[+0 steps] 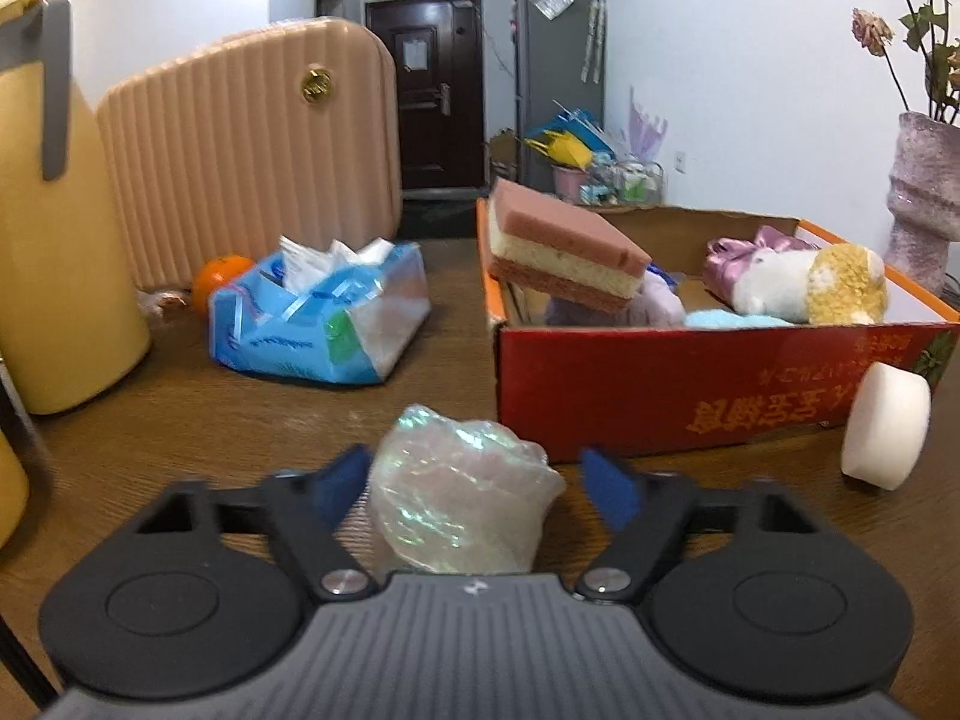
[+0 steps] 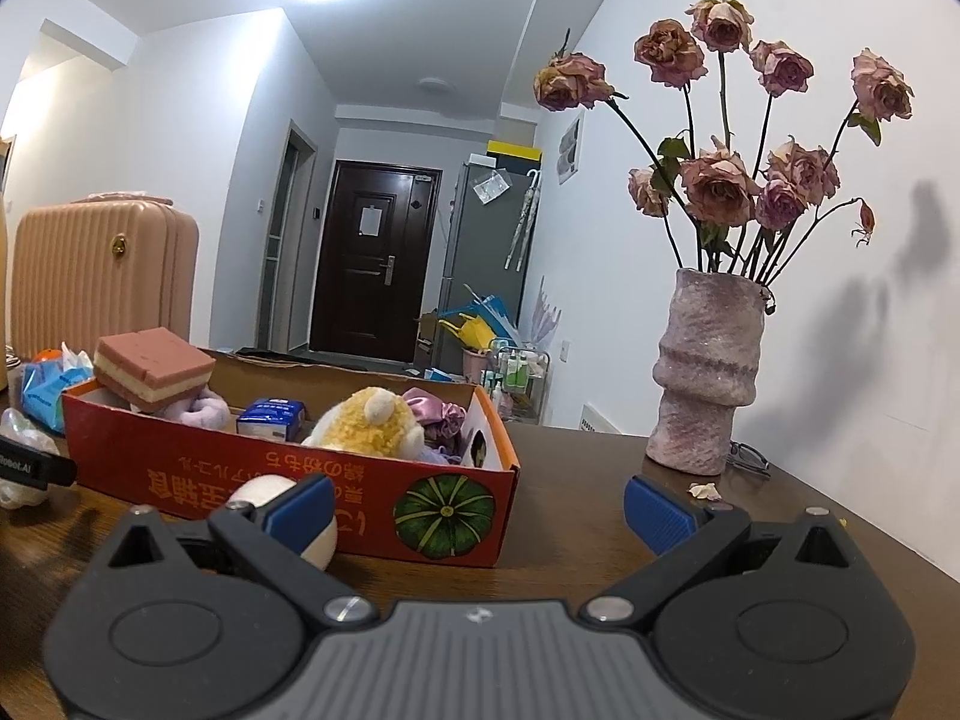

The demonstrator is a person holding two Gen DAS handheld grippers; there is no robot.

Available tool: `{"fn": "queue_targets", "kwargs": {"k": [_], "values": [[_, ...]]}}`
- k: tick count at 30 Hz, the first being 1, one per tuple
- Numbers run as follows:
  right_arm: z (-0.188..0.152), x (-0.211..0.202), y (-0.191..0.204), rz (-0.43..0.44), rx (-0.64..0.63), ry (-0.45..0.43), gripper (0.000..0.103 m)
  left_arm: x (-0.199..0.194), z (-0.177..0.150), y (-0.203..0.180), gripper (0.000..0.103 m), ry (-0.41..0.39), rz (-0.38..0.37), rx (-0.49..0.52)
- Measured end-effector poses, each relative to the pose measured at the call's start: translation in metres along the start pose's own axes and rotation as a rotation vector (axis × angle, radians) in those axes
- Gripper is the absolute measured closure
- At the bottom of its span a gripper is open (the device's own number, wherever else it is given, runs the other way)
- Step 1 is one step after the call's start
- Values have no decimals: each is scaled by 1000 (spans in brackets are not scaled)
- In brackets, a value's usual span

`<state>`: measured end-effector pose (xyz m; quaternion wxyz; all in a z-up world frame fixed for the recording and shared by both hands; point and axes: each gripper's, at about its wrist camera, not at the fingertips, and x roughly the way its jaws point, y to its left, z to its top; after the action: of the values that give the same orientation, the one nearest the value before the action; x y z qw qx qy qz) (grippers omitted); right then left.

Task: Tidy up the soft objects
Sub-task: 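Close the left gripper on the clear plastic bag while the right gripper approaches the white foam cylinder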

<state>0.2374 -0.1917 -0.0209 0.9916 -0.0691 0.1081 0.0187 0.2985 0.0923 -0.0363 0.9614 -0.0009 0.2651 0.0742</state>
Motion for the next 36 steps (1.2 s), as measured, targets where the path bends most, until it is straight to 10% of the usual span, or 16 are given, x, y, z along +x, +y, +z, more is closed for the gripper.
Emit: {"fn": "queue_targets", "kwargs": {"k": [18,36], "values": [[5,5,42,82,6,43,0,-17,2,-4,53,-63,-44,3],[9,68,87,79,58,286,10,-37,1,-10,53,-147,-43,0]]}}
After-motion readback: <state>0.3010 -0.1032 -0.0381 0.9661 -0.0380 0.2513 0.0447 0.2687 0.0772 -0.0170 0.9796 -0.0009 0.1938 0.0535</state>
